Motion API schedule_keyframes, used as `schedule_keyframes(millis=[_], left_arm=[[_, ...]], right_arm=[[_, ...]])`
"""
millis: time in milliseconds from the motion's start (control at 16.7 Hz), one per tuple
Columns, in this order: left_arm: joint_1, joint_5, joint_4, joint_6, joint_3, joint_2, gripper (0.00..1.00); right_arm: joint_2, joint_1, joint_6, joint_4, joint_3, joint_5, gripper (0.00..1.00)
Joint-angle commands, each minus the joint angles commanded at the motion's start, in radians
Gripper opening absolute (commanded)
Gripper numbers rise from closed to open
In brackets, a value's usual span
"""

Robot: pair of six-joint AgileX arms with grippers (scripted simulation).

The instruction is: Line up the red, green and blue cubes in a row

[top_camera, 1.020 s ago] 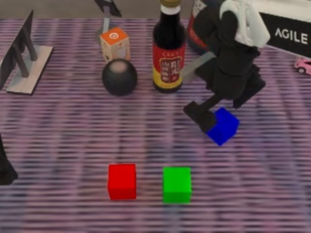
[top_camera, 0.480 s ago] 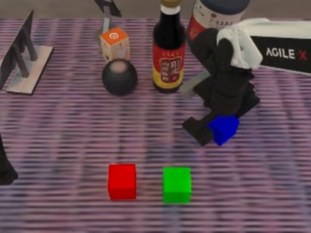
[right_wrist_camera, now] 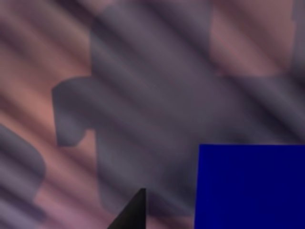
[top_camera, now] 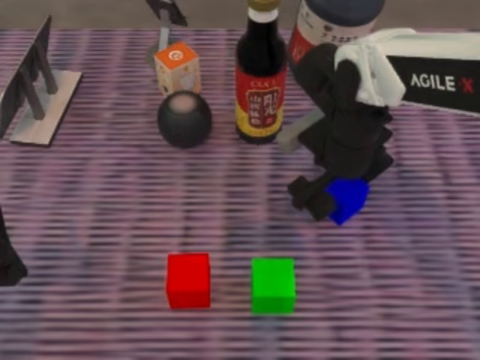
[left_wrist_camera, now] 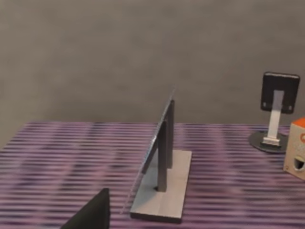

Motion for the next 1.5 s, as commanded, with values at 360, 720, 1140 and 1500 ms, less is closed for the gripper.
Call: schedule_keyframes(millis=[360, 720, 1140, 1500], left_arm=[[0.0, 0.0, 0.0, 0.0, 0.0, 0.0, 1.0], [0.0, 0.0, 0.0, 0.0, 0.0, 0.0, 1.0], [0.0, 0.0, 0.0, 0.0, 0.0, 0.0, 1.0], [0.0, 0.0, 0.0, 0.0, 0.0, 0.0, 1.0]], right_arm=[[0.0, 0.0, 0.0, 0.0, 0.0, 0.0, 0.0], [0.0, 0.0, 0.0, 0.0, 0.0, 0.0, 0.0], [-0.054, 0.01, -0.001, -0.13, 0.092, -0.007, 0.0], [-0.095, 0.01, 0.001, -0.247, 0.174, -0.006, 0.0]])
